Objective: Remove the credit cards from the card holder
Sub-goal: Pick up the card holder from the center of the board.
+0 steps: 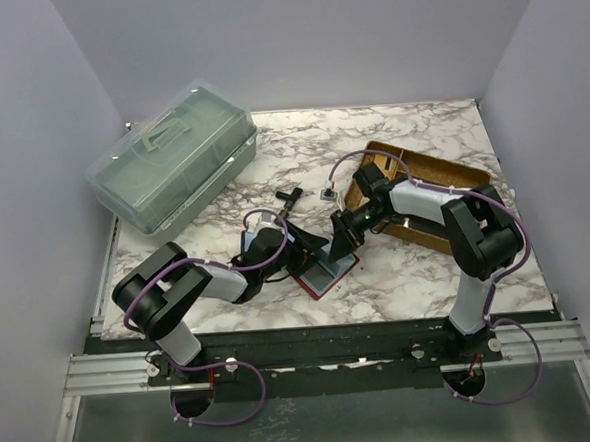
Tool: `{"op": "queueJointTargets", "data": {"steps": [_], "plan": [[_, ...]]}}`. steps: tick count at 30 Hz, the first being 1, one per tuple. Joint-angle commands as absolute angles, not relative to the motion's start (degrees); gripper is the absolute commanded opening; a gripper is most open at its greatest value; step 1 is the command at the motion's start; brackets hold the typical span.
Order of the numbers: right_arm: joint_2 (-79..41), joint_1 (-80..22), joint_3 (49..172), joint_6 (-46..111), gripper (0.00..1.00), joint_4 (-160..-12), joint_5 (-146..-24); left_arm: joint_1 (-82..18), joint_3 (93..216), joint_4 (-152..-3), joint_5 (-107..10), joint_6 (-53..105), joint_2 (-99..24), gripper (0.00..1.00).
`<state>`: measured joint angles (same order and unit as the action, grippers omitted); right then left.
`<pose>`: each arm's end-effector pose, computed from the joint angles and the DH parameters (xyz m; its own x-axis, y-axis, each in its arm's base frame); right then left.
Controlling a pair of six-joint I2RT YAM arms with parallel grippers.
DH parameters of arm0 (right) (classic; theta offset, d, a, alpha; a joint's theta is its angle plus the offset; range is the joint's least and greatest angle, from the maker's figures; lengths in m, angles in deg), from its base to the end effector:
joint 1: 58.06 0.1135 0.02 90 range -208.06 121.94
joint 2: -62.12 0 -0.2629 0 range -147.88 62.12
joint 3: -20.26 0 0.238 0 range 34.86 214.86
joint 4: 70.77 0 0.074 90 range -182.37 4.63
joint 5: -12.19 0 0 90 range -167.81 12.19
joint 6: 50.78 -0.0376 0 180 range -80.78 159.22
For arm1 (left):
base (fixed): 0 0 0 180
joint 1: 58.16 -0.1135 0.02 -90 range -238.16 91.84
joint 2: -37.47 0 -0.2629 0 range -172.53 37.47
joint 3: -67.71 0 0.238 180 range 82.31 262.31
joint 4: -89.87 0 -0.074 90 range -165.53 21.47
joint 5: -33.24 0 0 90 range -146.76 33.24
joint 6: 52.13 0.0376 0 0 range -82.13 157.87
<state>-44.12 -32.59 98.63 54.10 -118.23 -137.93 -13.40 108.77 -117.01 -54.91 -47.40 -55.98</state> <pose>0.2816 0.1702 0.1649 -0.7382 -0.4933 -0.4602 -0.6229 0.2366 0.7456 0.1992 -0.1993 0.1393 -0.7472 -0.6618 -0.0606 -0.2450 0.3590 -0.9006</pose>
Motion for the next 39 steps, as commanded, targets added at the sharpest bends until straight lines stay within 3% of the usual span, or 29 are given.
{"op": "queueJointTargets", "data": {"steps": [1,5,13,17,20,25,39], "plan": [[-42.0,-32.0,98.5,56.5,0.33,-119.3,-142.4,-13.0,107.3,-119.0,-56.3,-50.2,-56.3,0.67],[-42.4,-31.9,98.9,57.9,0.39,-120.8,-145.5,-12.9,106.5,-117.6,-56.3,-50.4,-55.1,0.6],[-42.7,-31.7,99.4,58.4,0.42,-121.8,-146.6,-12.9,105.9,-113.2,-56.3,-49.2,-52.4,0.28],[-42.3,-31.7,100.0,58.4,0.43,-122.3,-146.8,-12.9,106.3,-110.7,-56.3,-48.8,-51.6,0.24],[-41.7,-31.7,100.2,57.4,0.44,-121.9,-145.2,-13.0,106.6,-108.6,-57.6,-48.6,-50.9,0.11],[-40.6,-31.9,99.1,54.4,0.46,-119.7,-142.2,-13.1,107.4,-102.7,-57.9,-46.1,-48.4,0.0],[-39.1,-33.6,96.0,51.2,0.54,-118.5,-150.1,-13.1,107.8,-107.1,-49.0,-18.5,-39.5,0.0]]}}
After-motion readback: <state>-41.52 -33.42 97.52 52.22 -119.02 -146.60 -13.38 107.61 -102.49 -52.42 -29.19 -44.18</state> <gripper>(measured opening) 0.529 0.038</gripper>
